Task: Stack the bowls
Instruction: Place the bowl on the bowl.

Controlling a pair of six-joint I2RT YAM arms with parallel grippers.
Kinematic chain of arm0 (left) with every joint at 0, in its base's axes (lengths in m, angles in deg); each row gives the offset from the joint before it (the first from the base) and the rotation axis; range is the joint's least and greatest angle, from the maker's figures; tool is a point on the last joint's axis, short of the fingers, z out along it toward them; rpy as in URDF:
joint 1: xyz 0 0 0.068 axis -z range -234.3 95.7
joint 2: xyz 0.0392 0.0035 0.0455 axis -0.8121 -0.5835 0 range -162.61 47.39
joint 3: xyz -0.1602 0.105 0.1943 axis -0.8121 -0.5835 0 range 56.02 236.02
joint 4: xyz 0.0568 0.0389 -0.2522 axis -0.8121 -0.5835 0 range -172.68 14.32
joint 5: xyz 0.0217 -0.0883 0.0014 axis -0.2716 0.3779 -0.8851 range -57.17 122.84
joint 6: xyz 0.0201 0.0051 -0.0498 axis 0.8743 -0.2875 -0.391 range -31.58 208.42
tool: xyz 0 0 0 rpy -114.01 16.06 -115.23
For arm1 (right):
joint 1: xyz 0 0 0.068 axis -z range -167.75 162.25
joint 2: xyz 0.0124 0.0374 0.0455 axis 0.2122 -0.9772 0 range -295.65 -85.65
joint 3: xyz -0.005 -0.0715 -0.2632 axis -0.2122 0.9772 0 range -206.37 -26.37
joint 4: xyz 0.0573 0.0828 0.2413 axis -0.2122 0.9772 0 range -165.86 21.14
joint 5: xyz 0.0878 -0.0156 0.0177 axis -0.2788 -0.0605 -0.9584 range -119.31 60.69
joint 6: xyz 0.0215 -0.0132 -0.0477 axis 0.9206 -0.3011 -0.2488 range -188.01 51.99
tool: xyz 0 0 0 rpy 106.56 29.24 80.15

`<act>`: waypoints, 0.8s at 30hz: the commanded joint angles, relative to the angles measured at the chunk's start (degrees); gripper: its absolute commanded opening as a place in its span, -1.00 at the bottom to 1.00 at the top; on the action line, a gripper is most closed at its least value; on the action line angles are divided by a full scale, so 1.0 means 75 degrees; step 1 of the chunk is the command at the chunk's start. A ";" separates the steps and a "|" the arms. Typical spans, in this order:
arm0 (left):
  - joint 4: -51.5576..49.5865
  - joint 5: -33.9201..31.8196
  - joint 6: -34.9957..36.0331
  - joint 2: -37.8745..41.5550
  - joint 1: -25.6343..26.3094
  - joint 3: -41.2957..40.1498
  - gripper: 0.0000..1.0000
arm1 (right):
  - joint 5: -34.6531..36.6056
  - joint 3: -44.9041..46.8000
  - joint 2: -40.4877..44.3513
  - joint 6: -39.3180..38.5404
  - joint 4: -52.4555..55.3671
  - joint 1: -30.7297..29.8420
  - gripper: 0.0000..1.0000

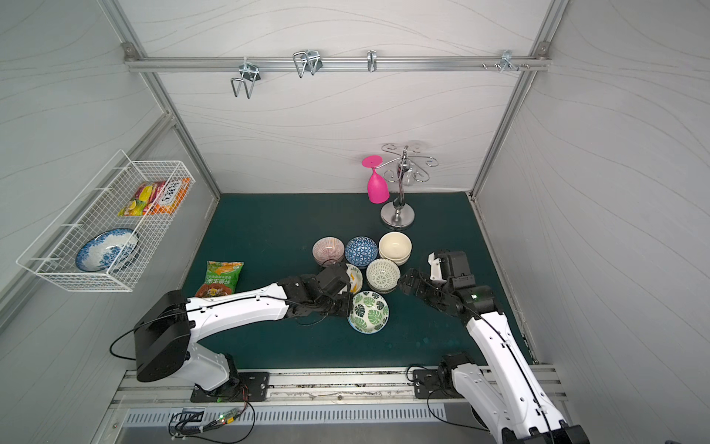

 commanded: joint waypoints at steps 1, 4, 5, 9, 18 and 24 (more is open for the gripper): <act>0.0523 -0.0133 0.0185 -0.0156 -0.0033 0.0202 -1.00 | -0.0083 -0.0112 -0.0008 -0.0092 0.0092 0.0027 0.98; 0.0394 -0.0269 0.0192 -0.0296 -0.0055 0.0254 -1.00 | -0.0084 -0.0123 -0.0002 -0.0102 0.0109 0.0024 0.98; 0.0386 -0.0299 0.0179 -0.0308 -0.0063 0.0243 -0.94 | -0.0077 -0.0132 -0.0006 -0.0105 0.0116 0.0029 0.98; 0.0338 -0.0448 0.0200 -0.0341 -0.0127 0.0161 -0.75 | -0.0055 -0.0107 0.0000 -0.0114 0.0106 0.0035 0.98; 0.0492 -0.0481 0.0345 -0.0130 -0.0138 0.0039 0.43 | -0.0004 -0.0112 -0.0076 -0.0094 0.0006 0.0035 0.98; 0.0039 -0.1315 0.0222 0.0728 -0.0136 -0.0210 1.00 | 0.0533 -0.0001 -0.0267 0.0110 -0.0421 0.0026 0.98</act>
